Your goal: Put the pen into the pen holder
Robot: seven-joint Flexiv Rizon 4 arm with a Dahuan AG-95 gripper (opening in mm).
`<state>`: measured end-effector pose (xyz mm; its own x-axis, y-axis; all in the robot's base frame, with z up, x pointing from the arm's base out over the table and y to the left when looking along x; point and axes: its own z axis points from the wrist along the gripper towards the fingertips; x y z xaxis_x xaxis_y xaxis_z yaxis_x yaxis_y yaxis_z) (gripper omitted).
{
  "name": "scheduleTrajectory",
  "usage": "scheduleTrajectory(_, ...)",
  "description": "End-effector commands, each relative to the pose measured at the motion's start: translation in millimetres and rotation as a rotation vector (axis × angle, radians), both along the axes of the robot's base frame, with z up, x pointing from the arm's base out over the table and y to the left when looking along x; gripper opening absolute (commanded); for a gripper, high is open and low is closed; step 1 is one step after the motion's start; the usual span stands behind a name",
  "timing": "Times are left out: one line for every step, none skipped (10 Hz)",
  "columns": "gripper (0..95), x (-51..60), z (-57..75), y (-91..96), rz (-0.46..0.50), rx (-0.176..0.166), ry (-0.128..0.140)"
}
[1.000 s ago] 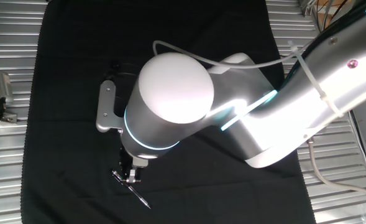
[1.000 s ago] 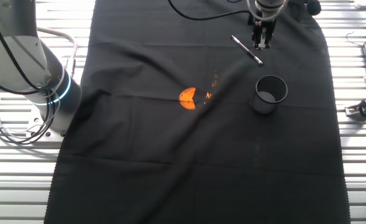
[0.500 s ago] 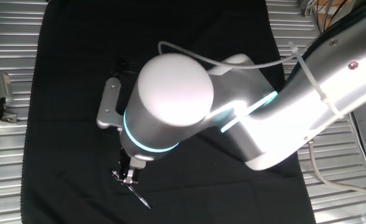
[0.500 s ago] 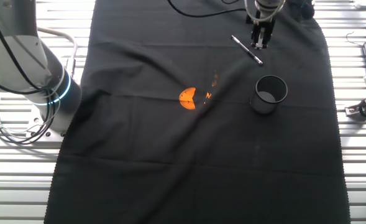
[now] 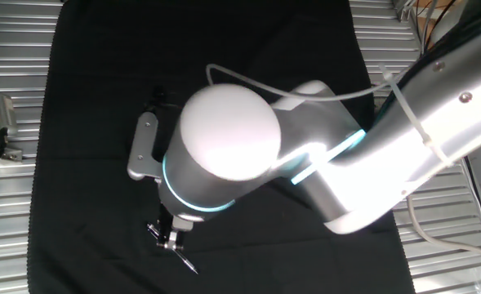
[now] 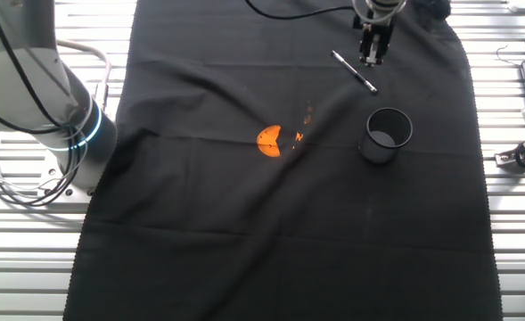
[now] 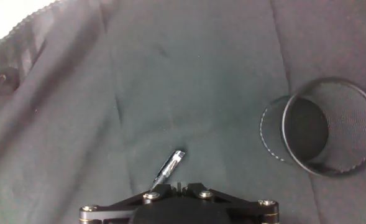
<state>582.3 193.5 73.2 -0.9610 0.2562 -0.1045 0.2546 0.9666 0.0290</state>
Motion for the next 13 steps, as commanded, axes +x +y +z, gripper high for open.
scheduleTrajectory(0.0, -0.9, -2.4, 7.6, 0.001, -0.002, -0.006)
scheduleTrajectory(0.0, -1.1, -2.7, 11.1, 0.001, -0.001, -0.005)
scheduleTrajectory(0.0, -1.4, -1.3, 17.8, 0.001, 0.001, -0.003)
scheduleTrajectory(0.0, -2.2, 0.2, 22.1, 0.001, 0.001, -0.001)
scheduleTrajectory(0.0, -2.9, 0.4, 23.7, 0.001, 0.001, -0.001)
scheduleTrajectory(0.0, -4.1, 0.2, 24.7, 0.001, 0.003, -0.001)
scheduleTrajectory(0.0, -8.2, -1.8, 26.5, 0.001, 0.005, -0.005)
scheduleTrajectory(0.0, -11.3, -4.2, 28.9, 0.001, 0.004, -0.007)
scheduleTrajectory(0.0, -11.9, -4.8, 29.7, 0.001, 0.005, -0.01)
scheduleTrajectory(0.0, -12.6, -7.1, 34.1, 0.001, 0.008, -0.012)
scheduleTrajectory(0.0, -12.9, -8.6, 37.2, 0.001, 0.008, -0.014)
scheduleTrajectory(0.0, -12.8, -9.4, 39.1, 0.001, 0.011, -0.015)
scheduleTrajectory(0.0, -12.6, -10.3, 41.7, 0.001, 0.011, -0.018)
